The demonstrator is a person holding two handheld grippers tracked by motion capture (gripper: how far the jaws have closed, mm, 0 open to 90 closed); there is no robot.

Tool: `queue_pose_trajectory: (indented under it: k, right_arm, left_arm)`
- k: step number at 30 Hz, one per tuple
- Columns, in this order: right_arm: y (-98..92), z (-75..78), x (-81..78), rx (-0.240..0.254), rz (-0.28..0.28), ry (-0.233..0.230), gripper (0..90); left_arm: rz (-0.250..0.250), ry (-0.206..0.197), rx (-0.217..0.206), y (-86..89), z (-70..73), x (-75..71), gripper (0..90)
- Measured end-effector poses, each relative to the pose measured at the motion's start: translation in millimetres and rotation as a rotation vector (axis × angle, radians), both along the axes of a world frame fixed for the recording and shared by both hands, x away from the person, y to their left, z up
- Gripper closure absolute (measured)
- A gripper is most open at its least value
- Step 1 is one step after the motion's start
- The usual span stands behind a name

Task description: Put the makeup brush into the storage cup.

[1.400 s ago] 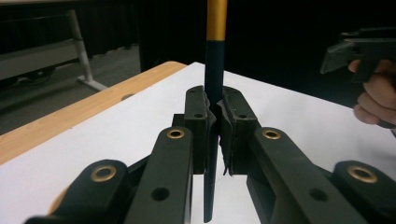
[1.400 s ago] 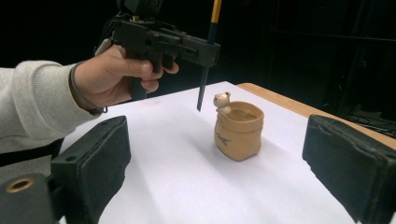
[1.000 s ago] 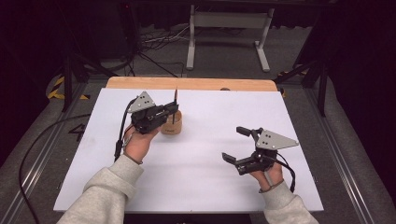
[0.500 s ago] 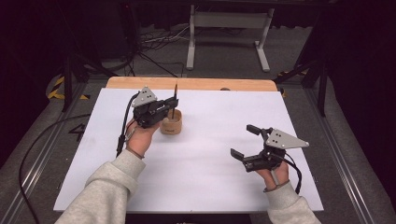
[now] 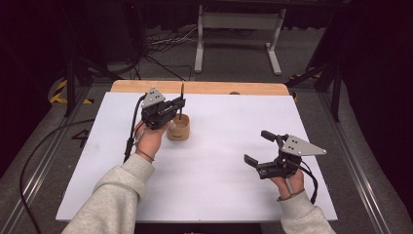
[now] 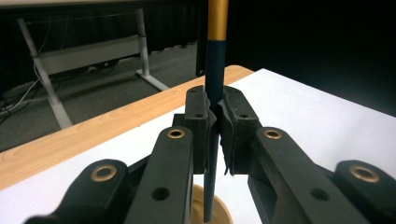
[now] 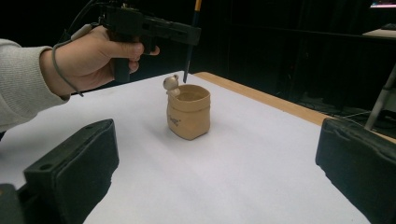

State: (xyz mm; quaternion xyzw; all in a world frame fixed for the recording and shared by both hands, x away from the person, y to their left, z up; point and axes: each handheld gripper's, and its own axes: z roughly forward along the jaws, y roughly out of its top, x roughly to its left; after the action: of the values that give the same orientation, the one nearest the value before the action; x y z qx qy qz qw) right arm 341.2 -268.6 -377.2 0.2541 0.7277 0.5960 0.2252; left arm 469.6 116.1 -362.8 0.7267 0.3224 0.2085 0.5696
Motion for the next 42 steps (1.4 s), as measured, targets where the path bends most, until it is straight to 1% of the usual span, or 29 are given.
queue_pose_trajectory:
  k: [4,8,11,12,15,18,19,20,22,23,27,28,31,34,37,39,41,42]
  right_arm:
    - [-1.0,0.2,-0.1,0.003,-0.003,-0.001,0.0]
    - [-0.5,0.1,0.2,0.002,-0.003,0.001,0.0]
    - [-0.2,1.0,-0.4,0.009,-0.003,-0.004,0.0]
    - [-0.3,1.5,-0.8,0.011,-0.001,-0.005,0.0]
    - [-0.5,2.2,-1.4,0.013,0.002,-0.007,0.0]
    - [-0.1,2.3,-1.6,0.015,0.007,-0.007,0.0]
    - [0.1,2.3,-1.8,0.015,0.007,-0.007,0.0]
    - [0.1,2.5,-1.9,0.017,0.008,-0.008,0.0]
    - [-0.2,2.7,-2.1,0.020,0.007,-0.007,0.0]
    - [-0.2,2.7,-2.1,0.020,0.007,-0.007,0.0]
    - [-0.9,2.5,-2.6,0.023,0.009,-0.004,0.0]
    - [-1.0,2.6,-2.7,0.023,0.010,-0.004,0.0]
    - [-1.0,2.3,-2.5,0.029,0.011,-0.002,0.0]
    - [-1.3,1.4,-1.9,0.032,0.010,0.005,0.0]
    - [-0.9,1.0,-1.5,0.030,0.014,0.005,0.0]
    - [-0.7,1.0,-1.4,0.032,0.014,0.005,0.0]
    - [-0.2,1.2,-1.5,0.031,0.016,0.004,0.0]
    - [-0.1,1.2,-1.6,0.030,0.016,0.004,0.0]
  left_arm:
    - [0.014,0.003,-0.006,1.2,-1.9,3.0,81.8]
    - [0.025,0.000,-0.002,1.6,-2.9,4.3,81.8]
    - [0.025,0.012,-0.007,1.9,-3.1,3.8,81.8]
    - [0.021,0.024,-0.009,1.0,-3.8,2.8,81.7]
    - [0.019,0.032,-0.009,0.3,-5.0,3.1,81.8]
    - [0.019,0.057,-0.027,0.5,-7.5,4.1,81.6]
    - [0.017,0.058,-0.028,0.3,-8.7,4.6,81.6]
    - [0.018,0.056,-0.022,-0.5,-9.5,4.5,81.5]
    - [0.023,0.024,-0.005,-1.5,-12.4,3.4,81.6]
    - [0.023,0.024,-0.005,-1.5,-12.4,3.4,81.6]
    - [0.024,0.046,-0.010,-1.8,-20.3,4.7,81.6]
    - [0.020,0.059,-0.008,-1.3,-21.8,4.6,81.5]
    - [0.025,0.059,-0.005,-0.6,-24.7,4.9,81.6]
    - [0.025,0.072,-0.003,0.1,-26.3,4.9,81.5]
    - [0.025,0.067,0.005,-0.3,-27.8,4.5,81.4]
    - [0.023,0.072,0.007,-0.8,-28.6,4.2,81.4]
    - [0.022,0.078,0.027,-2.2,-31.6,4.4,81.4]
    - [0.024,0.077,0.030,-2.2,-32.8,4.6,81.4]
